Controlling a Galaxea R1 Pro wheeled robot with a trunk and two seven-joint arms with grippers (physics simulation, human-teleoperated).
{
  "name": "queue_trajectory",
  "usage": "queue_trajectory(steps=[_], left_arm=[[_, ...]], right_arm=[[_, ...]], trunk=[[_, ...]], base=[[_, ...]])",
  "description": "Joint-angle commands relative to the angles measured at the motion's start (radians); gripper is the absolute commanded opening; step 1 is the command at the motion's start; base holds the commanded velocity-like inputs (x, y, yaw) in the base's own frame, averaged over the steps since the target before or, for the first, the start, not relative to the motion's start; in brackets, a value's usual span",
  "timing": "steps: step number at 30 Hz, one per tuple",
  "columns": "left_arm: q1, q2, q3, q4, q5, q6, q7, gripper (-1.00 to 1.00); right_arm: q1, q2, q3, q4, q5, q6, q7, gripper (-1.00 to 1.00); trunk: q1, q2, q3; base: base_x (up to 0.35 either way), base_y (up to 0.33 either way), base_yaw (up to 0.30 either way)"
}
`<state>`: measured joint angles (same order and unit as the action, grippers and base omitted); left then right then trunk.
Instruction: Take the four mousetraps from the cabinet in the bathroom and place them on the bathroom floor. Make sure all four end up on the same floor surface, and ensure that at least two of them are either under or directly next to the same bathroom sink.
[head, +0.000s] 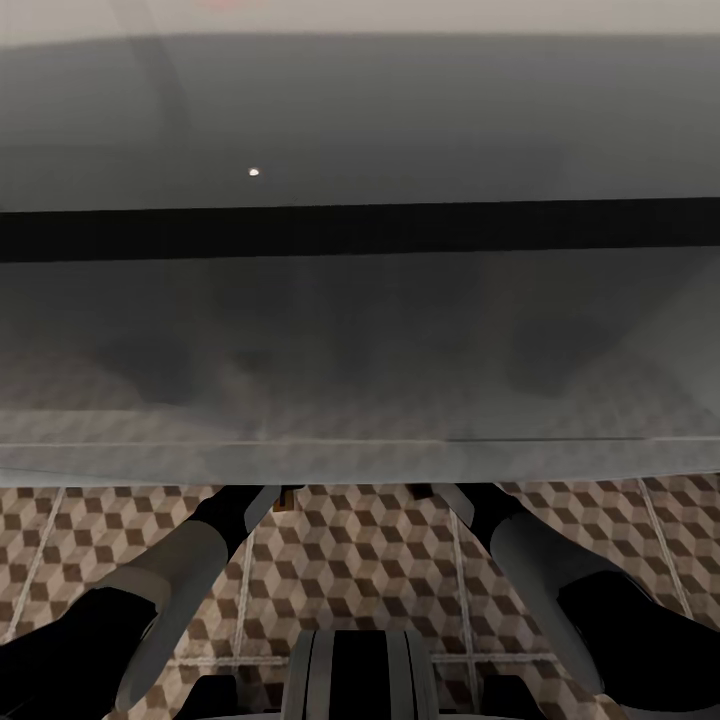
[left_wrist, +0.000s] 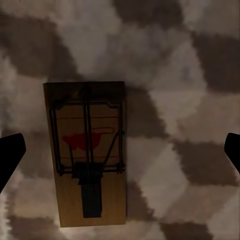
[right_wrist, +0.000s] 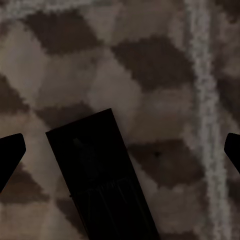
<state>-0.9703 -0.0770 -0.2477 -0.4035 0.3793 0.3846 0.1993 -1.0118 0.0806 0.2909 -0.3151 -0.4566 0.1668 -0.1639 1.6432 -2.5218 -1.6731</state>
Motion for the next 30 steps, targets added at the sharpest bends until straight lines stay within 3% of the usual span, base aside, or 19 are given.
queue_trajectory(steps=[1,9,30], left_arm=[[-0.073,0.000,-0.008,-0.003,0.009,0.004,0.010,1.00],[-0.073,0.000,-0.010,-0.003,0.009,0.002,0.018,1.00],[-0.073,0.001,-0.008,-0.004,0.009,-0.001,0.021,1.00]], right_arm=[[-0.004,-0.001,0.007,-0.002,-0.010,0.005,-0.008,1.00],[-0.004,-0.001,0.007,-0.002,-0.010,0.005,-0.008,1.00],[-0.004,-0.001,0.007,-0.002,-0.010,0.005,-0.008,1.00]], trunk=[[0.000,0.000,0.000],[0.000,0.000,0.000],[0.000,0.000,0.000]], base=[[-0.016,0.000,0.000],[-0.191,0.000,0.000],[-0.327,0.000,0.000]])
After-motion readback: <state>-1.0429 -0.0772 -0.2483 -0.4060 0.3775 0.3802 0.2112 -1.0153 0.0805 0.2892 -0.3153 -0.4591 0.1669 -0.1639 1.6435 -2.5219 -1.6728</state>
